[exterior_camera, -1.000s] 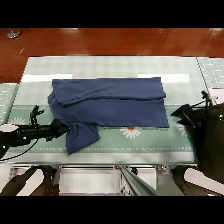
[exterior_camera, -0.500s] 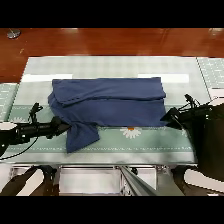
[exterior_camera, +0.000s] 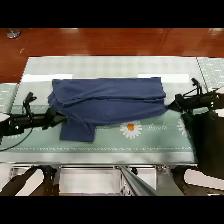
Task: Fold the shirts.
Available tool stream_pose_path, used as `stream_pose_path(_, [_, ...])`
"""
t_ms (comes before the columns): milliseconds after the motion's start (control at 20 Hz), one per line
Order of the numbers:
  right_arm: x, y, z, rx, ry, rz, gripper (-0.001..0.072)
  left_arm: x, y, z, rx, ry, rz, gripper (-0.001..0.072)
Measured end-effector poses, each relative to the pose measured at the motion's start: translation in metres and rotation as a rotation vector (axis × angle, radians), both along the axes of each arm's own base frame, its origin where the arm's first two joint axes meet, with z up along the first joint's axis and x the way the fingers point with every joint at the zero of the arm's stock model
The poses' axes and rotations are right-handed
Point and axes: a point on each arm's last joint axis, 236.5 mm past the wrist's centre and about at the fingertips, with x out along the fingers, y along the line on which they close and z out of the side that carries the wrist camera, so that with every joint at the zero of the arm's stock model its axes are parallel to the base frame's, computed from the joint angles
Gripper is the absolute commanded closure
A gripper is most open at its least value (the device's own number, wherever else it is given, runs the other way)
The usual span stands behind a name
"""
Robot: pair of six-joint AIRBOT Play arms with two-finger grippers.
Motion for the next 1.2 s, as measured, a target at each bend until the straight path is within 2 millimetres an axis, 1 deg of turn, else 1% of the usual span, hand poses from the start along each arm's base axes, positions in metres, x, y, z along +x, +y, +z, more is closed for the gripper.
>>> stream_pose_path(150, [0.035, -0.001, 0.013, 0.015, -0.055, 0.002, 0.0691, 0.04, 0.017, 0.005, 0.03, -0.028, 0.045, 0.0688])
stream_pose_path(250, [0.061, 0.002, 0.018, 0.018, -0.088, 0.015, 0.0691, 0.074, 0.025, 0.009, 0.033, -0.049, 0.068, 0.0688])
stream_pose_path(450, [0.112, 0.012, 0.022, 0.016, -0.128, 0.023, 0.0691, 0.137, 0.027, 0.012, 0.029, -0.077, 0.061, 0.0688])
stream_pose_path(550, [0.133, 0.012, 0.022, 0.015, -0.132, 0.008, 0.0691, 0.164, 0.028, 0.013, 0.022, -0.084, 0.066, 0.0688])
stream_pose_path(650, [0.149, 0.011, 0.022, 0.012, -0.142, -0.004, 0.0691, 0.186, 0.031, 0.013, 0.017, -0.091, 0.074, 0.0688])
stream_pose_path(800, [0.165, 0.005, 0.017, -0.011, -0.143, -0.023, 0.0691, 0.208, 0.035, 0.009, 0.014, -0.094, 0.088, 0.0688])
stream_pose_path(900, [0.17, 0.001, 0.011, -0.027, -0.132, -0.029, 0.0691, 0.218, 0.04, 0.005, 0.02, -0.097, 0.102, 0.0688])
stream_pose_path(1050, [0.171, 0.001, 0.001, -0.037, -0.108, -0.028, 0.069, 0.225, 0.043, -0.007, 0.024, -0.085, 0.116, 0.0688])
stream_pose_path(1200, [0.168, 0.007, -0.01, -0.038, -0.081, -0.005, 0.069, 0.228, 0.045, -0.018, 0.027, -0.069, 0.125, 0.0688])
